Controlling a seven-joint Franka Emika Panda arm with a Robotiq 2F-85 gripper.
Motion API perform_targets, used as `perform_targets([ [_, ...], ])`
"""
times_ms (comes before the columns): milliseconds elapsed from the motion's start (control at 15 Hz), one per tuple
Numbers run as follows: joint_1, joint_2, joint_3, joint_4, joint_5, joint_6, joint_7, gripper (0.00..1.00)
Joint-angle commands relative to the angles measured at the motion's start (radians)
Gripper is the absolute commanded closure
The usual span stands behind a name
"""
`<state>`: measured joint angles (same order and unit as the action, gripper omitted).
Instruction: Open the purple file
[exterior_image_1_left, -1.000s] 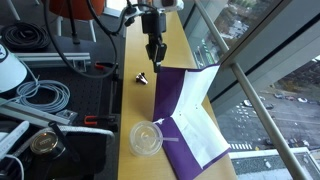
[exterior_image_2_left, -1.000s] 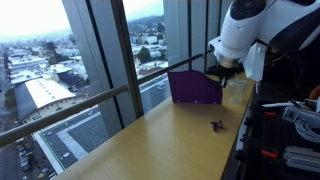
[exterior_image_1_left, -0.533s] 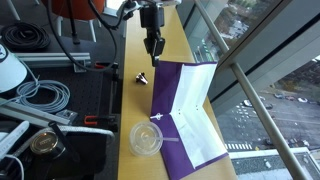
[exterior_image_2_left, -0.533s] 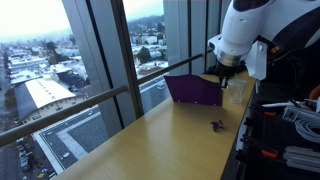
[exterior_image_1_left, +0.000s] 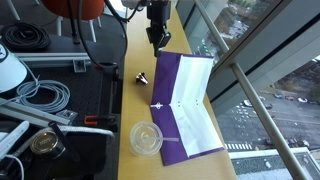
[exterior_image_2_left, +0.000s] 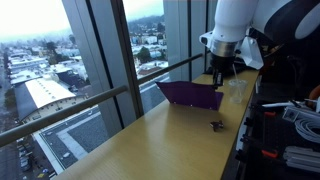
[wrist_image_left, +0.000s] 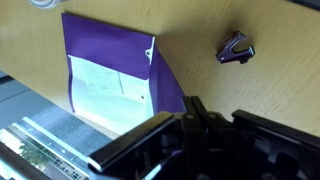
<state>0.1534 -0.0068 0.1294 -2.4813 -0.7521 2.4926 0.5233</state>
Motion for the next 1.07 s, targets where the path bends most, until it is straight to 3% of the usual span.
perform_targets([
  [0, -0.012, -0.001, -0.001, 0.025, 0.088, 0.004, -0.104, 0.70],
  [67, -0.014, -0.008, -0.002, 0.024, 0.106, 0.004, -0.119, 0.69],
  [400, -0.033, -0.044, -0.014, 0.036, 0.253, 0.002, -0.235, 0.34],
  [667, -0.054, -0.075, -0.035, 0.078, 0.446, -0.014, -0.382, 0.04],
  [1000, -0.119, -0.087, -0.101, 0.135, 0.552, -0.022, -0.506, 0.00],
])
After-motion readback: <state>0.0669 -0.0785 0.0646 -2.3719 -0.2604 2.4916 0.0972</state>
